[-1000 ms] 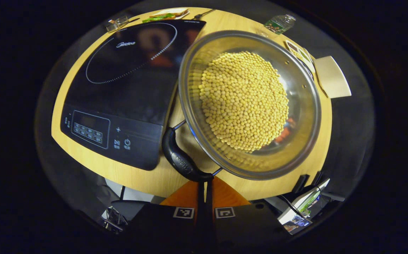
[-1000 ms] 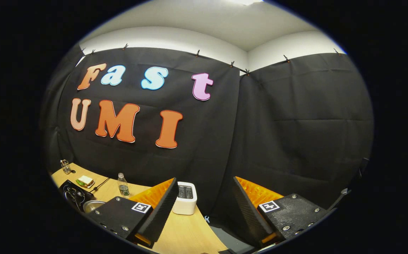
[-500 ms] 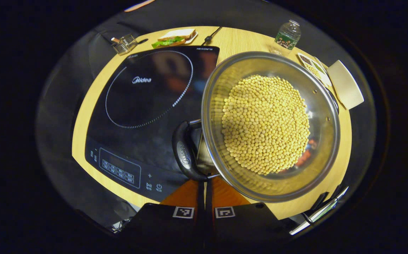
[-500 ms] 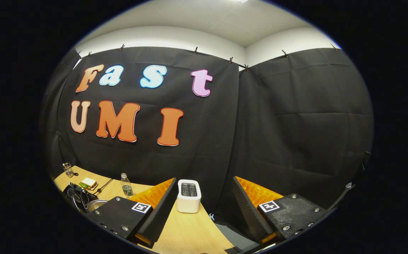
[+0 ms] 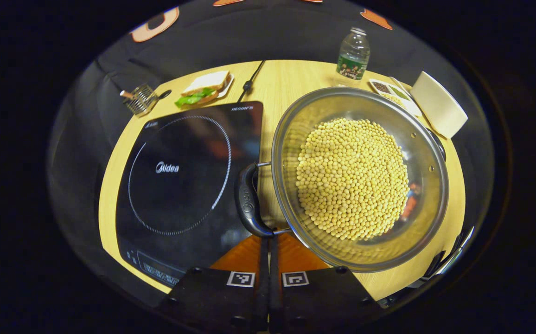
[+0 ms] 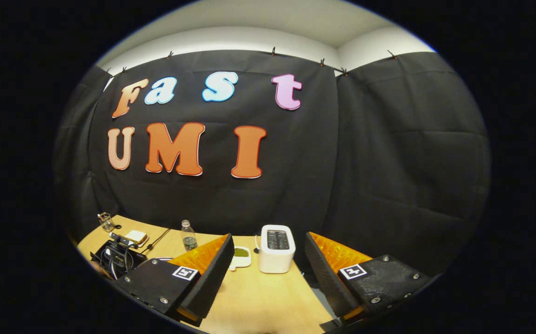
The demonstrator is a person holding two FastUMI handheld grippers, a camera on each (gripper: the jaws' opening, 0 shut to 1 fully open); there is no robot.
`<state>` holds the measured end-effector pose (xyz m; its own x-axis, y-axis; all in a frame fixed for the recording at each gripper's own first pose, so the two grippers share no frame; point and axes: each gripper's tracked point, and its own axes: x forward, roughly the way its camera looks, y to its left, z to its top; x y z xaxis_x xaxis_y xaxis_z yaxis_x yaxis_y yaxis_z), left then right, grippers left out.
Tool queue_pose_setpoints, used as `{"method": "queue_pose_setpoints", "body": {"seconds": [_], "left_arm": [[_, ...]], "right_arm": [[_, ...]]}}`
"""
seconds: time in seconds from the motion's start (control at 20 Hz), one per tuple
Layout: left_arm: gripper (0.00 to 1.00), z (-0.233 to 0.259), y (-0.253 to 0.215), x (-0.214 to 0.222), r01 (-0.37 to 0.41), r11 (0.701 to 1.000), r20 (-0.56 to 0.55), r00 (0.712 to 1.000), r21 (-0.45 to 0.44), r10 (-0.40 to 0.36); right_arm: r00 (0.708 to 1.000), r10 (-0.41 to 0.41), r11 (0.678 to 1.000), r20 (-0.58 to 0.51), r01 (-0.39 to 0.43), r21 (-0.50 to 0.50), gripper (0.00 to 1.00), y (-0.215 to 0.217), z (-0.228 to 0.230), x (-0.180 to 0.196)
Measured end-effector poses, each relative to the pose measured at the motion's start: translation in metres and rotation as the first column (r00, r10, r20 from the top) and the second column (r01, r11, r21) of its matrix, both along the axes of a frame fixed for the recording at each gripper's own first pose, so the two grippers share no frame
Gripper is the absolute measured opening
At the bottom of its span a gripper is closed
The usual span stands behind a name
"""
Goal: First push the handle of the pot to place it horizontally, then grasp the pot with both hands and set it on the induction cooktop.
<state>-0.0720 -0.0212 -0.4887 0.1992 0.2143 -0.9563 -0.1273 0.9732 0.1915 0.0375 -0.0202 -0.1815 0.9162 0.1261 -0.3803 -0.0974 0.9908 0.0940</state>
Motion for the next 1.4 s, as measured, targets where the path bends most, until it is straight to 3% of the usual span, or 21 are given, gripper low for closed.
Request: {"method": "queue_pose_setpoints", "body": {"seconds": [0.2,0.45,0.8,1.0,1.05,1.1,1.25,1.4], "left_arm": [[0.08,0.008,0.012,0.031,0.096,0.995,0.055,0.994,-0.003,-0.095],[0.08,0.023,0.026,0.057,0.177,0.983,0.095,0.98,-0.041,-0.172],[0.08,0.057,0.027,0.055,0.184,0.98,0.145,0.975,-0.075,-0.171],[0.14,0.085,0.028,0.078,0.183,0.977,0.235,0.96,-0.107,-0.154],[0.29,0.089,0.029,0.083,0.168,0.977,0.237,0.962,-0.133,-0.133],[0.38,0.088,0.033,0.088,0.149,0.977,0.241,0.964,-0.153,-0.109],[0.87,0.074,0.041,0.097,0.116,0.979,0.229,0.971,-0.168,-0.076],[0.89,0.054,0.028,0.101,0.109,0.973,0.199,0.978,-0.203,-0.068]], "right_arm": [[0.988,0.074,0.996,-0.138,-0.067,0.051,0.95,0.042,-0.053,0.013],[0.935,0.143,0.988,-0.324,-0.118,0.098,0.96,0.09,-0.127,0.016],[0.839,0.169,0.985,-0.517,-0.127,0.117,0.96,0.121,-0.213,0.015],[0.787,0.185,0.983,-0.589,-0.137,0.125,0.94,0.137,-0.247,0.011],[0.776,0.192,0.981,-0.6,-0.145,0.126,0.94,0.142,-0.254,0.01],[0.769,0.196,0.981,-0.609,-0.155,0.121,0.93,0.145,-0.26,0.011],[0.748,0.199,0.979,-0.633,-0.179,0.095,0.93,0.153,-0.278,0.015],[0.726,0.189,0.979,-0.661,-0.187,0.075,0.93,0.156,-0.296,0.018]]}}
